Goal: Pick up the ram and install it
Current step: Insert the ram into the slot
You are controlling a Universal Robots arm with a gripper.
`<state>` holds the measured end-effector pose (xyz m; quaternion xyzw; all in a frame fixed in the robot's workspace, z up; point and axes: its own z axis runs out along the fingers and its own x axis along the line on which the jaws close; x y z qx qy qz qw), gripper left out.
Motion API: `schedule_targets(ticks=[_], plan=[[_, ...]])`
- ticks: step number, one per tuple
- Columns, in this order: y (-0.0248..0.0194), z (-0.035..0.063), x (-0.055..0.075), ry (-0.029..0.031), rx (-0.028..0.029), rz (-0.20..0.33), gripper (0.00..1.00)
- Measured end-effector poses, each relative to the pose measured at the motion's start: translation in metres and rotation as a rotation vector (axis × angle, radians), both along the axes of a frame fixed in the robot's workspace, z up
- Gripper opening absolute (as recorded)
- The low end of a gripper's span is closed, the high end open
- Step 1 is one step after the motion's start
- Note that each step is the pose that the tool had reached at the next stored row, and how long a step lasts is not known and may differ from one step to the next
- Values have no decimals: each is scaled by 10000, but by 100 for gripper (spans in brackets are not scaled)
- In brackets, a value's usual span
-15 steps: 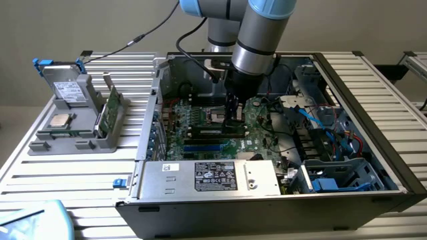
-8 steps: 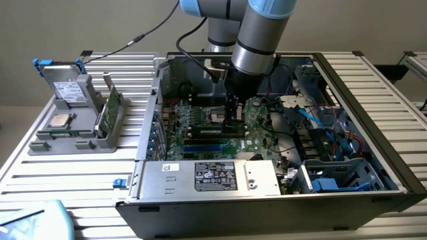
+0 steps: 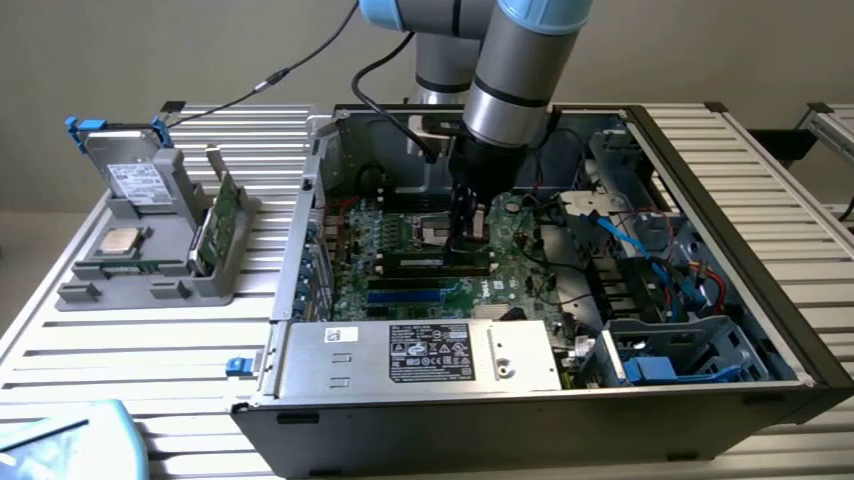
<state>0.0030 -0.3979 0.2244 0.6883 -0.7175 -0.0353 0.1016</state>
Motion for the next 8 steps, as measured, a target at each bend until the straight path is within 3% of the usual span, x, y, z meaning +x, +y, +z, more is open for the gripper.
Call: schedule_targets(ticks=[8], plan=[[0, 7, 0, 1, -1, 1, 13]])
